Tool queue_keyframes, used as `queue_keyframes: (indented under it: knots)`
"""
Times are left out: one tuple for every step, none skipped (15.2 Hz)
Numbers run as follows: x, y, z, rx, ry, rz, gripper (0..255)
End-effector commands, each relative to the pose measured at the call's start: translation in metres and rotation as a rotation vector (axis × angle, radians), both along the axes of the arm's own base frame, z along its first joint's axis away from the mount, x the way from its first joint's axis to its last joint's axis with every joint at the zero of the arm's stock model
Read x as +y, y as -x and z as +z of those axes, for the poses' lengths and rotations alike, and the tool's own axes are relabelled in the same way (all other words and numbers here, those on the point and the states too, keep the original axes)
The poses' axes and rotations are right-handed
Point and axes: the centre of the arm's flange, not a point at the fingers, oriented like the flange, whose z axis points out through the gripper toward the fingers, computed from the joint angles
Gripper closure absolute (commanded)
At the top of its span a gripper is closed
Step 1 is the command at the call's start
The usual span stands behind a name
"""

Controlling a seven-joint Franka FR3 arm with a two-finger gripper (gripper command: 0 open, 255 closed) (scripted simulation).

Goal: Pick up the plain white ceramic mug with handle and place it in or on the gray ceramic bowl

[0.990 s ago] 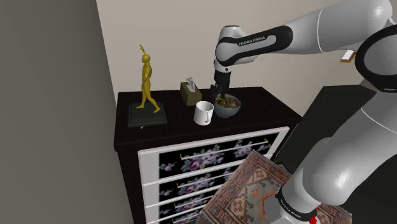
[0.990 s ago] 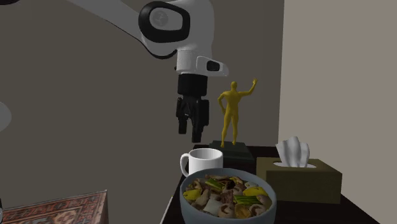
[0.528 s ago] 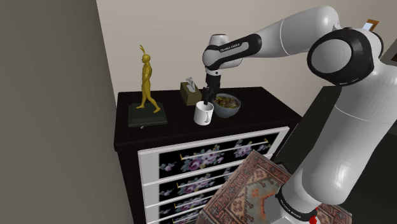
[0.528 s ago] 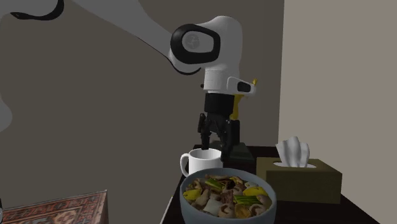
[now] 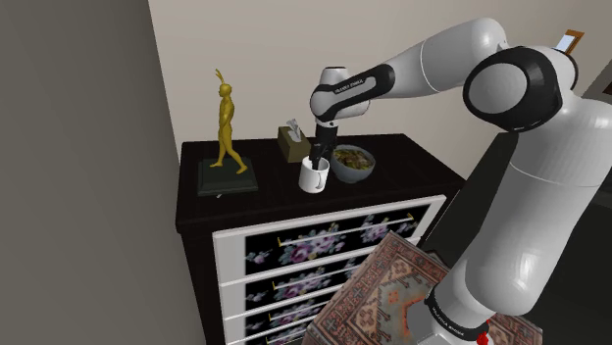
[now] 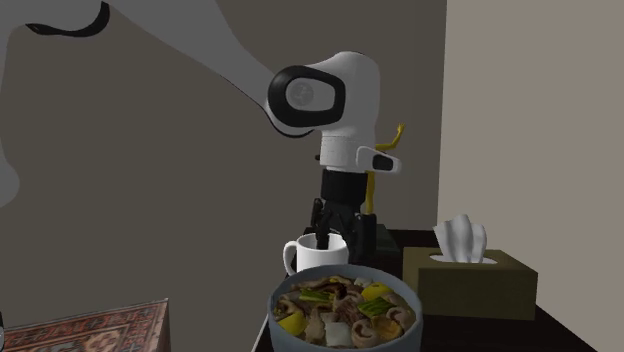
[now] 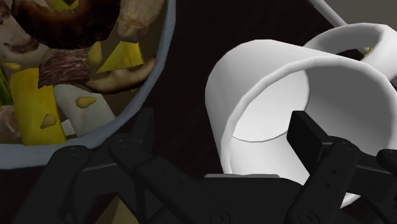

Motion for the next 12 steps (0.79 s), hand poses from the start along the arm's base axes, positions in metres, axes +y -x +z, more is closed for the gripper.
queue_keyframes:
  knots:
    - [-0.0011,-0.0004,-0.0029,0.003,0.000,-0.002,0]
    - [-0.0011,-0.0004,-0.0029,0.003,0.000,-0.002,0]
    - [-0.0011,-0.0004,-0.0029,0.003,0.000,-0.002,0]
    - [-0.0011,-0.0004,-0.0029,0.003,0.000,-0.002,0]
    - [-0.0011,-0.0004,-0.0029,0.003,0.000,-0.002,0]
    - [-0.0011,-0.0004,-0.0029,0.003,0.000,-0.002,0]
    - [-0.0007,-0.0005,-0.0025,0.003,0.000,-0.002,255]
    - [-0.0011,-0.0003,-0.0029,0.003,0.000,-0.002,255]
    - [-0.0011,-0.0006,-0.0030,0.003,0.000,-0.002,255]
    - [-0.0011,-0.0007,-0.0029,0.003,0.000,-0.002,255]
    - [-0.0010,-0.0007,-0.0028,0.003,0.000,-0.002,255]
    - [-0.0010,-0.0007,-0.0029,0.003,0.000,-0.002,255]
